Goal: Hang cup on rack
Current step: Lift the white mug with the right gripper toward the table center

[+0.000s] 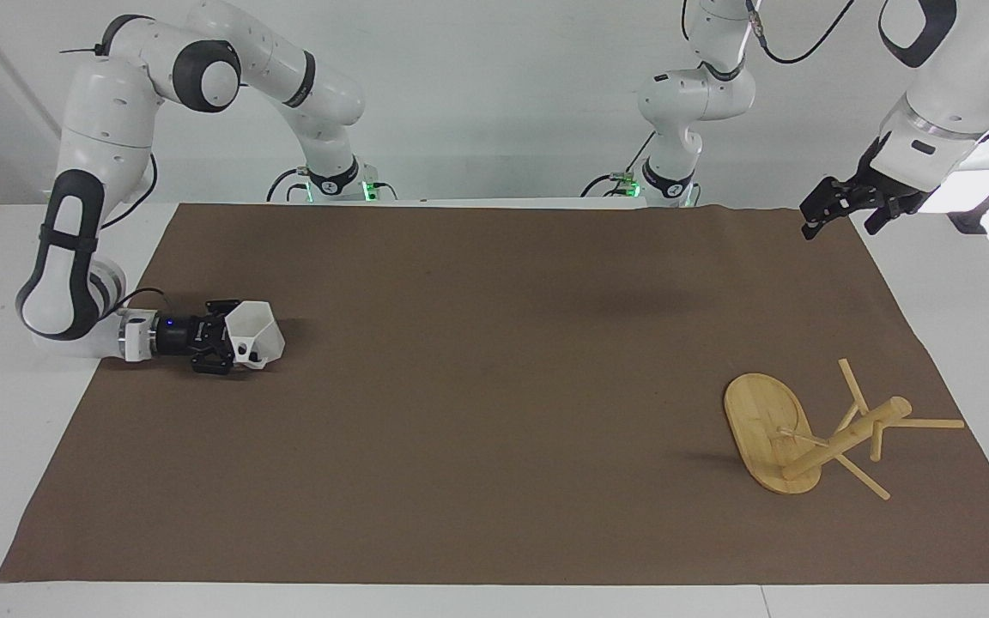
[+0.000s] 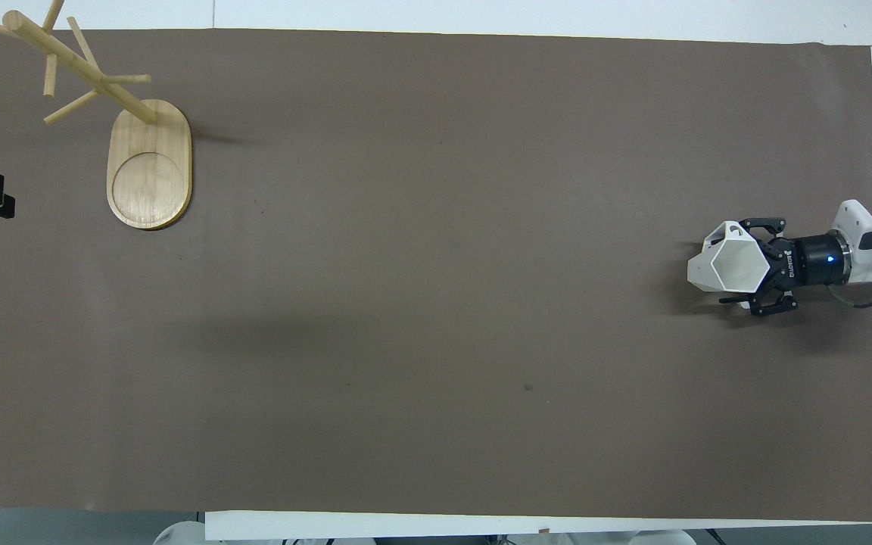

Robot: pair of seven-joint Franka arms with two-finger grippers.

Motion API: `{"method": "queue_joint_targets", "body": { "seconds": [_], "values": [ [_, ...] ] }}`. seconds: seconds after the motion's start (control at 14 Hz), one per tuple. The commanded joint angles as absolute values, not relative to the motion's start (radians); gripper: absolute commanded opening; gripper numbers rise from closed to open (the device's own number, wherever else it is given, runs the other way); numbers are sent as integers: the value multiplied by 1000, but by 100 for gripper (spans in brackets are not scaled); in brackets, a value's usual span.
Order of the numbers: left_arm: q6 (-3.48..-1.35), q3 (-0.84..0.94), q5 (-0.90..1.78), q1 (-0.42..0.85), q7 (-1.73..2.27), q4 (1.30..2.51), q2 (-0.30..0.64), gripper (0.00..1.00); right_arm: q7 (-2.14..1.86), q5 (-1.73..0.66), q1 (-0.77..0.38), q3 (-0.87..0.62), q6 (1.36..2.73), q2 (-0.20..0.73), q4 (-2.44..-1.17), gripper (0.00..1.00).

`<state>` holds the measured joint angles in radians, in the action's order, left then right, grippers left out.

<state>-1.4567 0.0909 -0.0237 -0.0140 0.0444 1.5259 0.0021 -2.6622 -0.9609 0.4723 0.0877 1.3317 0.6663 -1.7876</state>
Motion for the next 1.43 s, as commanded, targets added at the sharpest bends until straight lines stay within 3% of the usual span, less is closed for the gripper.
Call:
{"method": "queue_joint_targets", "body": {
  "seconds": [0.0, 0.14, 0.36, 0.5, 0.71, 0.93, 1.36],
  "values": [
    [-1453, 95, -23, -25, 32, 1554, -25, 100, -2698, -982, 469, 86, 1353, 634, -1842, 100],
    [-1453, 95, -23, -25, 32, 1554, -25, 100, -2703, -997, 459, 87, 1355, 629, -1848, 95],
    [-1453, 95, -23, -25, 32, 1554, -25, 100, -2694, -1023, 446, 87, 1358, 629, -1845, 52],
    [-1453, 95, -23, -25, 32, 1554, -25, 100, -2656, -1057, 416, 87, 1370, 626, -1845, 39],
    [-1453, 95, -23, -25, 32, 1554, -25, 100, -2577, -1142, 324, 87, 1416, 603, -1853, 38],
    [-1453, 95, -23, -25, 32, 1554, -25, 100, -2412, -1273, 189, 87, 1552, 500, -1897, 38],
    [-1462, 95, -25, -31, 34, 1552, -25, 100, -2287, -1653, -188, 87, 1828, 482, -1887, 36]
  ]
}}
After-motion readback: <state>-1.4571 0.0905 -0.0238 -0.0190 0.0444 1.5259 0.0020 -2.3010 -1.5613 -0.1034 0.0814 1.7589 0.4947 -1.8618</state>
